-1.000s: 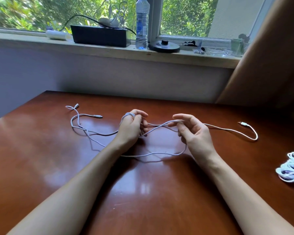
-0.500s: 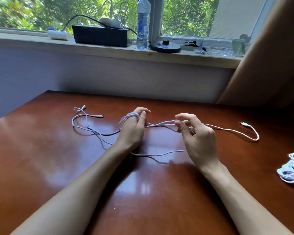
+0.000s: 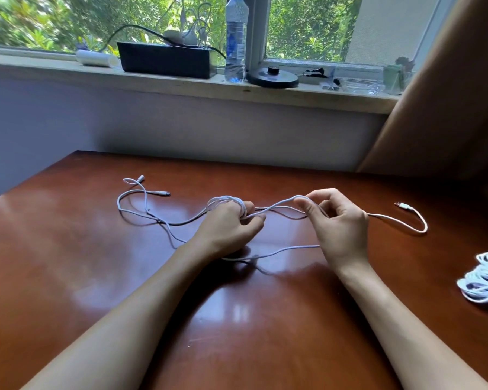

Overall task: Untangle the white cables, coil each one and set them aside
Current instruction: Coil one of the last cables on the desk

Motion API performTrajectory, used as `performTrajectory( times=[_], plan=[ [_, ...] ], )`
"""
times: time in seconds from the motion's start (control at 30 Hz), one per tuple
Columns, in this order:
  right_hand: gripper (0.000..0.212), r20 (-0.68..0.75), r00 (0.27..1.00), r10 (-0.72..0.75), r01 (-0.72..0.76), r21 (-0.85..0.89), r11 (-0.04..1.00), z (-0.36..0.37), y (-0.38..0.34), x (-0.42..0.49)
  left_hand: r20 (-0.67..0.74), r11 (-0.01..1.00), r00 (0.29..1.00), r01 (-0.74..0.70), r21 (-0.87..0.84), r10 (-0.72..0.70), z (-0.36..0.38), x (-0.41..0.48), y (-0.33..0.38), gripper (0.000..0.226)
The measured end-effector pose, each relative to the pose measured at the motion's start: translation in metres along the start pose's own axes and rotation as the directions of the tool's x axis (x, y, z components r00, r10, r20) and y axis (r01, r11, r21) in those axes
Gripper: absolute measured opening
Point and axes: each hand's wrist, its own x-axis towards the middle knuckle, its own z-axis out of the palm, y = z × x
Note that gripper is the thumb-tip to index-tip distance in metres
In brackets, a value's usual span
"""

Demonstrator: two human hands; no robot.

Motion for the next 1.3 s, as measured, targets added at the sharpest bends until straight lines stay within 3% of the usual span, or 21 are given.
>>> performTrajectory(
  times=[0.2,0.4,0.47,0.53,0.63,0.8,0.93,1.1,1.3],
  plan=[
    [0.009,0.148,0.988,0.052,-0.072,0.129,0.989,0.002,0.002,0.000,-0.018,0.999,0.999,0.044,0.027,-0.044,0.001,0.002,0.000,0.056],
    [0.011,0.279,0.952,0.128,-0.181,0.175,0.968,0.005,0.008,-0.002,0.020,0.949,0.996,0.091,-0.302,-0.090,-0.004,0.004,0.005,0.056],
    [0.013,0.355,0.917,0.183,-0.297,0.298,0.907,0.005,0.003,-0.004,0.060,0.890,0.990,0.138,-0.435,-0.124,-0.003,0.004,0.008,0.057],
    [0.018,0.446,0.860,0.248,-0.452,0.440,0.776,0.005,-0.003,-0.004,0.133,0.808,0.981,0.192,-0.558,-0.142,-0.002,0.005,0.010,0.056],
    [0.025,0.527,0.788,0.318,-0.586,0.485,0.649,0.004,-0.009,-0.003,0.281,0.647,0.943,0.328,-0.689,-0.178,-0.003,0.007,0.011,0.051],
    [0.033,0.474,0.806,0.353,-0.577,0.498,0.648,0.004,-0.003,0.001,0.380,0.463,0.901,0.433,-0.773,-0.208,-0.006,0.008,0.008,0.057],
    [0.014,0.405,0.830,0.383,-0.556,0.546,0.627,0.003,0.005,0.006,0.376,0.334,0.908,0.417,-0.845,-0.183,-0.009,0.008,0.010,0.047],
    [0.012,0.299,0.853,0.427,-0.520,0.441,0.731,0.007,0.015,0.005,0.377,0.228,0.918,0.397,-0.889,-0.128,-0.007,0.006,0.010,0.048],
    [0.016,0.236,0.871,0.432,-0.490,0.340,0.802,0.002,0.021,0.008,0.328,0.031,0.939,0.333,-0.943,-0.103,-0.012,0.008,0.009,0.052]
  ],
)
